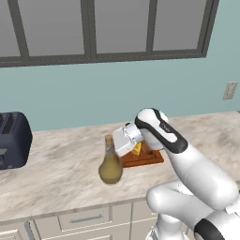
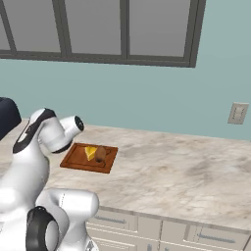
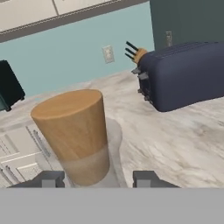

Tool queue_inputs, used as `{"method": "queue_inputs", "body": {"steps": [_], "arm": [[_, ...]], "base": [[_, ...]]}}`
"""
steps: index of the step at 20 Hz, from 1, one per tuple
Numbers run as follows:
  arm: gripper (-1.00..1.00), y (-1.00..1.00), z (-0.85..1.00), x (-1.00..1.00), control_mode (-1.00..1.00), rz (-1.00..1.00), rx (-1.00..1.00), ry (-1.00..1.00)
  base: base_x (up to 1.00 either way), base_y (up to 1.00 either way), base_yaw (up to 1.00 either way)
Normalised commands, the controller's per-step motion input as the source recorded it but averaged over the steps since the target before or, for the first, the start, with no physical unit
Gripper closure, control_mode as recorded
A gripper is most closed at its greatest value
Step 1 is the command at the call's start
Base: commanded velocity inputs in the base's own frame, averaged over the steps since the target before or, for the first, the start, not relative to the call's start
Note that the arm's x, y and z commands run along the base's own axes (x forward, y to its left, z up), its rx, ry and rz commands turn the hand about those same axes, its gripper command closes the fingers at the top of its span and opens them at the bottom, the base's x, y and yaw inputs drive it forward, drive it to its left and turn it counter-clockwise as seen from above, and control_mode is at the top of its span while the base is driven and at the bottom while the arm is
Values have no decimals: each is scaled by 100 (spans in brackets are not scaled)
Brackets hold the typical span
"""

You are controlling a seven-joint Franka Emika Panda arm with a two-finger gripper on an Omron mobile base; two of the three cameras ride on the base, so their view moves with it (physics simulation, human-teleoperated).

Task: Retrieve the reheated potato from the microwave, then place the potato, cheese, and condiment on the cutting board.

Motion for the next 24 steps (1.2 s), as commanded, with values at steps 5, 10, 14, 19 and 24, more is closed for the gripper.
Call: {"method": "queue_inputs", "body": {"steps": [5,10,14,19,24], "arm": [[100,-37,13,26,-100,-4,-8,0],[100,-17,0,35,-100,0,-1,-4],[100,-14,0,36,-100,0,3,-6],[100,-15,-4,36,-100,0,2,-3],[100,-14,-2,34,-100,0,0,-2]], "base": [[0,0,0],[0,0,0],[0,0,0],[0,0,0],[0,0,0]]}}
